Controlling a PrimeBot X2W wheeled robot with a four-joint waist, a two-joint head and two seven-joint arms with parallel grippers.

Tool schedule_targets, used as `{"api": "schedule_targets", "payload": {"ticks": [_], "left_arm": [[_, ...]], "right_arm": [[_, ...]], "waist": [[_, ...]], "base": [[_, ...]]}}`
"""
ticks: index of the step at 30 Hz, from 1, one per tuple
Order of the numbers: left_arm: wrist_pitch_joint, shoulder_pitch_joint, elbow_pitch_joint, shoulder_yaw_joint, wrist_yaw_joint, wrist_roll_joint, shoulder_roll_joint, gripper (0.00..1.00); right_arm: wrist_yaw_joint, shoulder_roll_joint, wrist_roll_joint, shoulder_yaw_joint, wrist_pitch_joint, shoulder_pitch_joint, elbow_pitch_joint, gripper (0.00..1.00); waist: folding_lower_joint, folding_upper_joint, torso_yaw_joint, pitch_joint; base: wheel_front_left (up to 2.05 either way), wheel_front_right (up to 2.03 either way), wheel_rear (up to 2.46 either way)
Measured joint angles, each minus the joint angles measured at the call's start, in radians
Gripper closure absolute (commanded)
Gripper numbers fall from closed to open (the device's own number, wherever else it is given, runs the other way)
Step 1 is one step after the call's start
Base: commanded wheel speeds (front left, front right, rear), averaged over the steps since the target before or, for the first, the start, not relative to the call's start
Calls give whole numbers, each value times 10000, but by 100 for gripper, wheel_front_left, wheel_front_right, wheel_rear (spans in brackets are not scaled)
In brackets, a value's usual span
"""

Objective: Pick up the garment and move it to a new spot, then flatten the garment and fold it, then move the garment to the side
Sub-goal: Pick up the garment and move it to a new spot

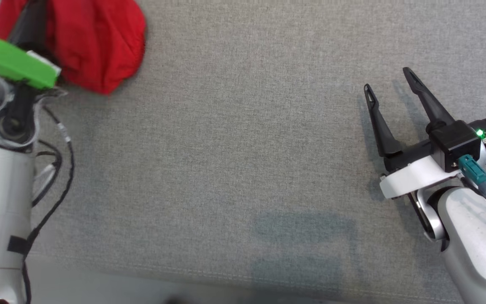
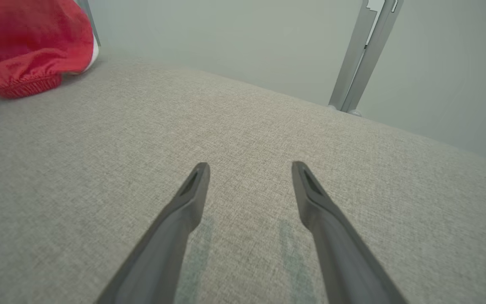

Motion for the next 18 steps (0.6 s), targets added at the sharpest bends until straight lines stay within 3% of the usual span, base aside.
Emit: {"api": "schedule_targets", "payload": {"ticks": [9,18], "left_arm": [[637,-106,-3430,-3409,0,516,-857,100],[1338,1212,-4573,-5793,0,485,-1101,100]], "right_arm": [[-6,746,483,151,-627,39,717,0],[-171,1214,756,-146,-840,233,974,0]], "waist": [[0,0,-92,-846],[-1,0,-702,-1675]], "base": [[0,0,0],[0,0,0]]}}
